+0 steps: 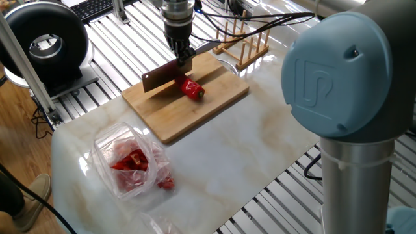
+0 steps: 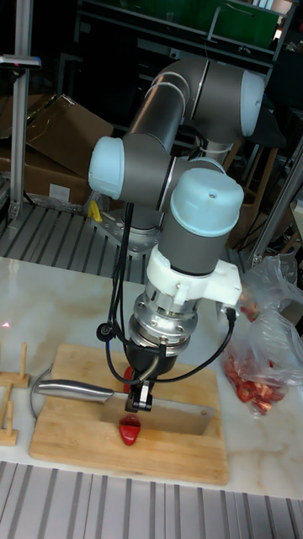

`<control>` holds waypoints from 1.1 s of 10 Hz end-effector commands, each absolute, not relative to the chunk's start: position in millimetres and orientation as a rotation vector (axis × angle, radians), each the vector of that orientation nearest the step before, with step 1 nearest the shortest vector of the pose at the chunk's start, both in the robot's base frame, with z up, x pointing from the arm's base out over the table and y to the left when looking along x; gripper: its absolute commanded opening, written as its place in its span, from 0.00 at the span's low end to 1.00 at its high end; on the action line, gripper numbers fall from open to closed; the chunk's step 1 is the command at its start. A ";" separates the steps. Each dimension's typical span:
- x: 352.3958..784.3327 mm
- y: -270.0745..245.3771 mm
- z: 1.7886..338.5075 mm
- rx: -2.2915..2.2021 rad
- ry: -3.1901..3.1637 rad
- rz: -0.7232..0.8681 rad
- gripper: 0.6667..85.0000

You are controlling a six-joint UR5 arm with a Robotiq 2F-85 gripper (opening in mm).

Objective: Chop the chili peppers

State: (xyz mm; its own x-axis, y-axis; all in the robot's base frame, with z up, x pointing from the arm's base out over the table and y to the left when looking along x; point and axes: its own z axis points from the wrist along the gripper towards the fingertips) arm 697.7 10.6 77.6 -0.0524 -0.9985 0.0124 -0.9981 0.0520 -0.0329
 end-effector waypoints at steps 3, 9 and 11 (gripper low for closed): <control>685.6 9.3 117.0 -2.158 2.293 0.004 0.01; 662.8 12.9 136.2 -2.193 2.315 0.094 0.01; 665.3 9.8 131.7 -2.213 2.302 0.067 0.01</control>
State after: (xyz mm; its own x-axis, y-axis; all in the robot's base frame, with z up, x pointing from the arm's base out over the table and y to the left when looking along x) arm 667.1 7.8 130.4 -0.0464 -0.9988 0.0167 -0.9969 0.0473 0.0624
